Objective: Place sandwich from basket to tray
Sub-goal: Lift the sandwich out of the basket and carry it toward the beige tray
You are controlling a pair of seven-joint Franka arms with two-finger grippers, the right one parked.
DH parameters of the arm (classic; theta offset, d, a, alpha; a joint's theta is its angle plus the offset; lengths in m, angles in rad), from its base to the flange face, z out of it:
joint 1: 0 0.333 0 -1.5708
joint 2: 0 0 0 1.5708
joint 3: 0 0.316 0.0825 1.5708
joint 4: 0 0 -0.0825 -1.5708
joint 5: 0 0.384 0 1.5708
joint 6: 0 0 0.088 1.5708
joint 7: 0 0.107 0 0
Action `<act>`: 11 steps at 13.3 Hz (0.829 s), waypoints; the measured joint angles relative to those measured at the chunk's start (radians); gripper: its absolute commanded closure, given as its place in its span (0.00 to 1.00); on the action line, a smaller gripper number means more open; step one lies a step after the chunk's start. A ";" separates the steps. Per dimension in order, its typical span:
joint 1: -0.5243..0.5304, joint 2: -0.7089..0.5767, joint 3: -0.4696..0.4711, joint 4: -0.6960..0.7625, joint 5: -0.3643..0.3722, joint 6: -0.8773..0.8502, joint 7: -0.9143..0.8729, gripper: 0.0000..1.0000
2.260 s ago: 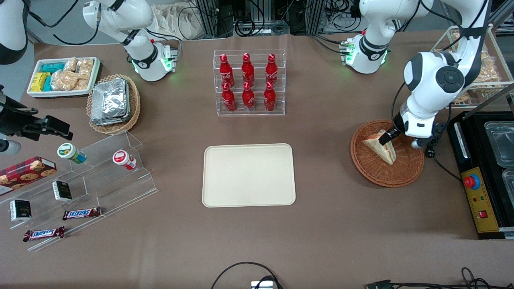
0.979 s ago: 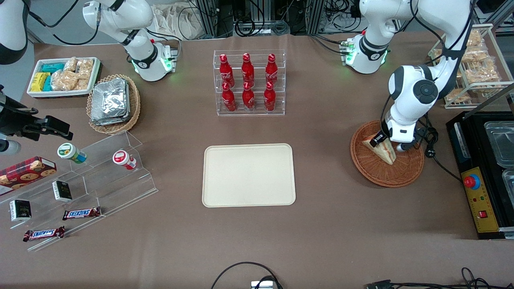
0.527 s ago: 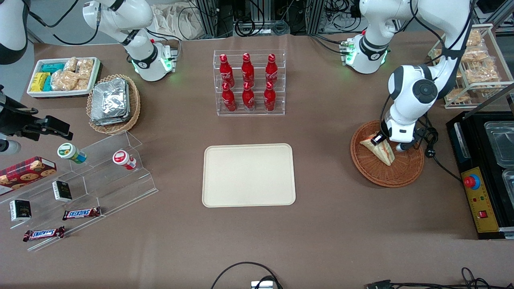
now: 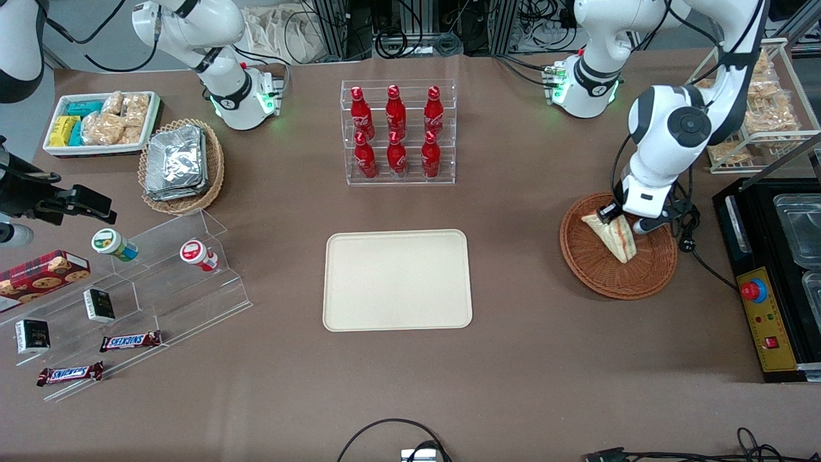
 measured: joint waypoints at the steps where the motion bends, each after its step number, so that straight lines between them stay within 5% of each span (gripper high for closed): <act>1: 0.000 -0.022 -0.004 0.004 0.010 -0.023 0.038 0.82; 11: -0.004 -0.060 -0.233 0.075 0.016 -0.065 0.204 0.85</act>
